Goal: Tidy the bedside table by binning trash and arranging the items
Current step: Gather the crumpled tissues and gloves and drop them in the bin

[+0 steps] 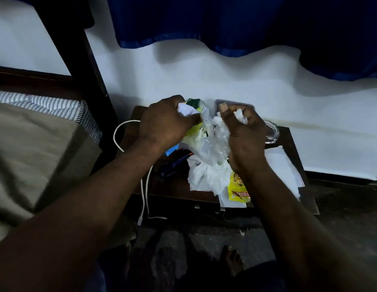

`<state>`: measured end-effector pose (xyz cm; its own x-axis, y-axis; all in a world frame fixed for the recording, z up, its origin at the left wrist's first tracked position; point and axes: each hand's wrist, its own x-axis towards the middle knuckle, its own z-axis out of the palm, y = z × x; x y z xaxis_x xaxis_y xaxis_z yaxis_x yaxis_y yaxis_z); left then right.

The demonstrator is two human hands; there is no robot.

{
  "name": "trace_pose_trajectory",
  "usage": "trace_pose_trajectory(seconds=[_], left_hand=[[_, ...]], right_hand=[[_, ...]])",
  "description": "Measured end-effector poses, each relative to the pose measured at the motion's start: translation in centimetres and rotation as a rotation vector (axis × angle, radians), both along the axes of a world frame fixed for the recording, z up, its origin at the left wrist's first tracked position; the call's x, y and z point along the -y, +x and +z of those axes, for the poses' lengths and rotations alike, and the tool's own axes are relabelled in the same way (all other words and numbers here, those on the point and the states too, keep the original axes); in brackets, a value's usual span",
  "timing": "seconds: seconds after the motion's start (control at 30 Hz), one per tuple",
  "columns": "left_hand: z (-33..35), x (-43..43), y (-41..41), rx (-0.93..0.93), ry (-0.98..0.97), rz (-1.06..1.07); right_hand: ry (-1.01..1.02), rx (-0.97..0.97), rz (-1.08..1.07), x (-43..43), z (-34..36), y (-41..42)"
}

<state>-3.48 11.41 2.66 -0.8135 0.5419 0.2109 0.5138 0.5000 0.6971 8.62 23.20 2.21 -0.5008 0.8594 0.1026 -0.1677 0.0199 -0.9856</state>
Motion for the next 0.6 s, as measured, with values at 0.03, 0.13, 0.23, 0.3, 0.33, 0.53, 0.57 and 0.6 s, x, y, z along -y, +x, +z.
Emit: trace_pose_trajectory(seconds=[0.03,0.13,0.23,0.3,0.33,0.53,0.57,0.6], left_hand=[[0.1,-0.3,0.4,-0.013,0.01,-0.006],[0.2,-1.3,1.2,-0.068,0.029,0.002],[0.2,-1.8,1.3,0.074,0.112,0.106],[0.1,-2.0,1.6,0.135,0.178,0.141],[0.1,-2.1,1.9,0.149,0.204,0.135],[0.8,-3.4,3.4,0.213,0.226,0.009],[1.0,-3.6,3.8,0.217,0.225,0.006],[1.1,-3.9,4.3,0.222,0.238,-0.003]], right_hand=[[0.001,0.004,-0.009,-0.1,-0.1,0.1],[-0.024,-0.007,-0.034,-0.5,-0.5,0.5],[0.005,0.015,-0.052,-1.0,-0.6,1.0],[0.006,0.044,-0.065,-1.5,-0.6,1.3],[0.007,0.053,-0.073,-1.7,-0.6,1.5],[0.062,0.118,-0.078,-2.3,0.2,2.6],[0.057,0.118,-0.071,-2.2,0.3,2.7],[0.055,0.113,-0.063,-2.1,0.3,2.8]])
